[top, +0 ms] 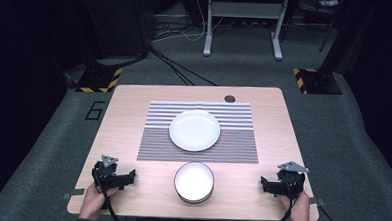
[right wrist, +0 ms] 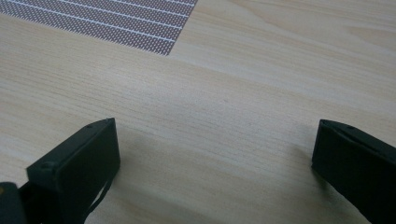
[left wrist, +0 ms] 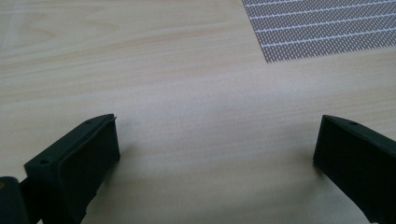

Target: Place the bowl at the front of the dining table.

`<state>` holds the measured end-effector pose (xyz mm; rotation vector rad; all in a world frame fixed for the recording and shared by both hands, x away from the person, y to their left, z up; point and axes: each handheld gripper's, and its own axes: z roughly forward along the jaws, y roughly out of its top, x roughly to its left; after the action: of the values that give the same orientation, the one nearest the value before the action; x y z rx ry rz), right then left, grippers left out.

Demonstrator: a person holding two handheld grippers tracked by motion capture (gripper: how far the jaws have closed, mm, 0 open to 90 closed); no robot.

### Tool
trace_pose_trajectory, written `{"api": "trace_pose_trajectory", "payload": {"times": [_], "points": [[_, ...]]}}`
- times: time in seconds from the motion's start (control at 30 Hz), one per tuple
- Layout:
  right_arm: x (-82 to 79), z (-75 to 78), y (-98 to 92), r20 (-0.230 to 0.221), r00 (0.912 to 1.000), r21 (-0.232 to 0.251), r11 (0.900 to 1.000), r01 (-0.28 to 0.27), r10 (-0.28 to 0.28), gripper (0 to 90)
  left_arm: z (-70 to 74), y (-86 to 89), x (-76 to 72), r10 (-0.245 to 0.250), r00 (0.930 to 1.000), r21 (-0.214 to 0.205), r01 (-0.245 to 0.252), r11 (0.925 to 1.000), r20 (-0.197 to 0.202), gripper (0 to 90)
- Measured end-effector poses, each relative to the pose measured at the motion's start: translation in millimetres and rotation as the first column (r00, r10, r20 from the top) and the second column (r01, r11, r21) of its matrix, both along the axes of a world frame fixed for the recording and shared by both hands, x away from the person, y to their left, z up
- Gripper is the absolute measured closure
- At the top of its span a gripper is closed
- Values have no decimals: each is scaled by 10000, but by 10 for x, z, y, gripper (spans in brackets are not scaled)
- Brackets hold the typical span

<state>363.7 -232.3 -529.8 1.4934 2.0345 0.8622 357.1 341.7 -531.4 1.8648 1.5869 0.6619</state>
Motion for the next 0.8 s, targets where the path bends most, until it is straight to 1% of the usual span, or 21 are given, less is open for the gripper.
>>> {"api": "trace_pose_trajectory", "payload": {"times": [0.07, 0.1, 0.17, 0.23, 0.27, 0.33, 0.4, 0.43, 0.5, 0.53, 0.57, 0.63, 0.67, 0.7, 0.73, 0.77, 0.8], "points": [[-7, 4, 13, 54, 10000, -130, 9999, 23, -22, 0, 1, -11, -18, -191, 9998, 29, 191, 9998, 13, 2], [-7, 4, 13, 54, 10000, -130, 9999, 23, -22, 0, 1, -11, -18, -191, 9998, 29, 191, 9998, 13, 3], [-10, 10, 36, 156, 9999, -283, 9996, -21, 25, 0, 4, -16, -29, -571, 9984, 21, 571, 9984, -26, 3], [-1, 15, 31, 55, 10000, -283, 9996, -35, 37, 0, 7, -23, -38, -655, 9978, -11, 655, 9978, -68, 3], [2, 18, 31, -50, 10000, -230, 9997, -70, 69, 0, 15, -22, -41, -770, 9969, 2, 771, 9970, -170, 3], [7, 22, 36, -58, 10000, -218, 9998, -24, 23, 0, 31, -21, -44, -857, 9957, 44, 859, 9963, -341, 4], [2, 30, 45, -145, 9999, -112, 9999, -93, 92, 0, 55, -32, -66, -925, 9950, 39, 927, 9957, -372, 7], [-7, 36, 57, -151, 9998, -8, 9999, -138, 137, 0, 66, -40, -77, -948, 9949, 17, 949, 9955, -337, 7], [-26, 54, 87, -163, 9996, 32, 9998, -221, 222, 0, 93, -53, -94, -1023, 9943, -8, 1023, 9947, -299, 9], [-39, 70, 95, -128, 9995, 26, 9995, -299, 300, 1, 137, -70, -114, -1149, 9932, -122, 1146, 9933, -192, 10], [-50, 84, 107, -89, 9996, 117, 9996, -260, 261, 3, 166, -83, -125, -1208, 9926, -200, 1205, 9925, -124, 11], [-75, 129, 119, 6, 9994, 278, 9990, -358, 358, 4, 228, -117, -150, -1355, 9908, -353, 1354, 9902, 11, 17], [-92, 161, 135, 66, 9992, 404, 9984, -386, 384, 7, 249, -130, -158, -1416, 9899, -402, 1416, 9891, 37, 19], [-92, 161, 135, 66, 9992, 404, 9984, -386, 384, 7, 249, -130, -158, -1416, 9899, -402, 1416, 9891, 37, 24], [-116, 215, 156, 140, 9985, 566, 9970, -529, 522, 8, 295, -171, -174, -1574, 9874, -484, 1580, 9862, 165, 31], [-116, 215, 156, 140, 9985, 566, 9970, -529, 522, 8, 295, -171, -174, -1574, 9874, -484, 1580, 9862, 165, 32], [-141, 271, 176, 247, 9974, 577, 9959, -690, 677, 10, 338, -217, -184, -1791, 9836, -542, 1799, 9822, 208, 35]]}}
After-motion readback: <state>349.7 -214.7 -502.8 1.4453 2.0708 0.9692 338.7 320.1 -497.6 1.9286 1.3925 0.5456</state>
